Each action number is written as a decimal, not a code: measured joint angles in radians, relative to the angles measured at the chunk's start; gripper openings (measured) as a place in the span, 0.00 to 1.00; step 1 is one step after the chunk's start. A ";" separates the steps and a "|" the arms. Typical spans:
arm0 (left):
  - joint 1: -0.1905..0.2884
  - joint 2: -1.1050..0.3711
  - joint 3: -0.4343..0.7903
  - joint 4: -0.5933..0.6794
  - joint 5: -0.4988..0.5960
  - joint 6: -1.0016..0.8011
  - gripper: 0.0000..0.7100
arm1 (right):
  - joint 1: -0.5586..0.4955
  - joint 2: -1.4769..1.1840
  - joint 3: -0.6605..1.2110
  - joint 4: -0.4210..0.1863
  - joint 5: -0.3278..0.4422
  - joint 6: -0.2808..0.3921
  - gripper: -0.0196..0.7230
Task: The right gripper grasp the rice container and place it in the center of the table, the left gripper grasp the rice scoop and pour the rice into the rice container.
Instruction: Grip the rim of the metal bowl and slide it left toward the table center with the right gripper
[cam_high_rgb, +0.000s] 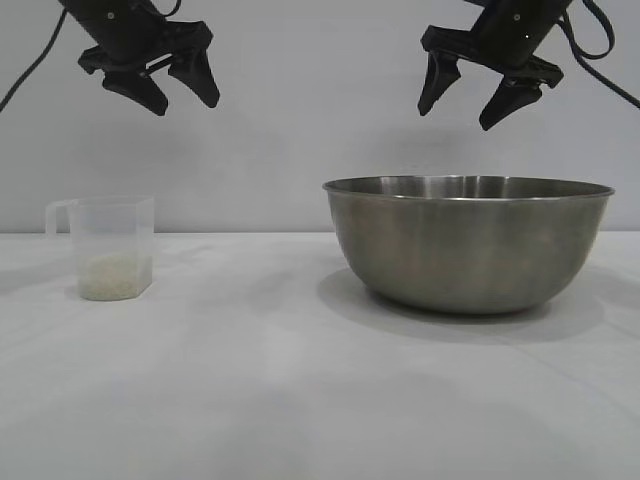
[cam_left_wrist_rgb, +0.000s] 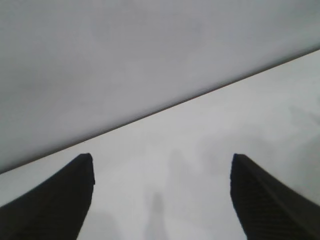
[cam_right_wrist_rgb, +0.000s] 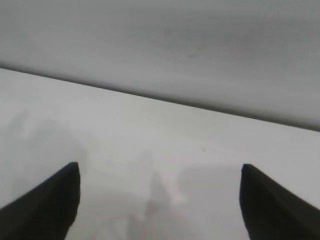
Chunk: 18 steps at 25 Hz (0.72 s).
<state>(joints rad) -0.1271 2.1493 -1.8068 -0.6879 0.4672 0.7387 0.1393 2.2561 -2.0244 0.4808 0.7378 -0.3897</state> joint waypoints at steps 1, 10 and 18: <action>0.000 0.000 0.000 0.000 0.000 0.001 0.68 | 0.000 0.000 0.000 0.000 0.000 0.000 0.80; 0.000 0.000 0.000 0.000 0.000 0.005 0.68 | 0.000 0.000 -0.001 0.000 0.002 -0.002 0.80; 0.000 0.000 0.000 0.000 0.000 0.005 0.68 | -0.024 -0.007 -0.022 -0.002 0.203 0.005 0.80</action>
<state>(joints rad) -0.1271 2.1493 -1.8068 -0.6879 0.4672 0.7433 0.1154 2.2491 -2.0461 0.4787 0.9405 -0.3851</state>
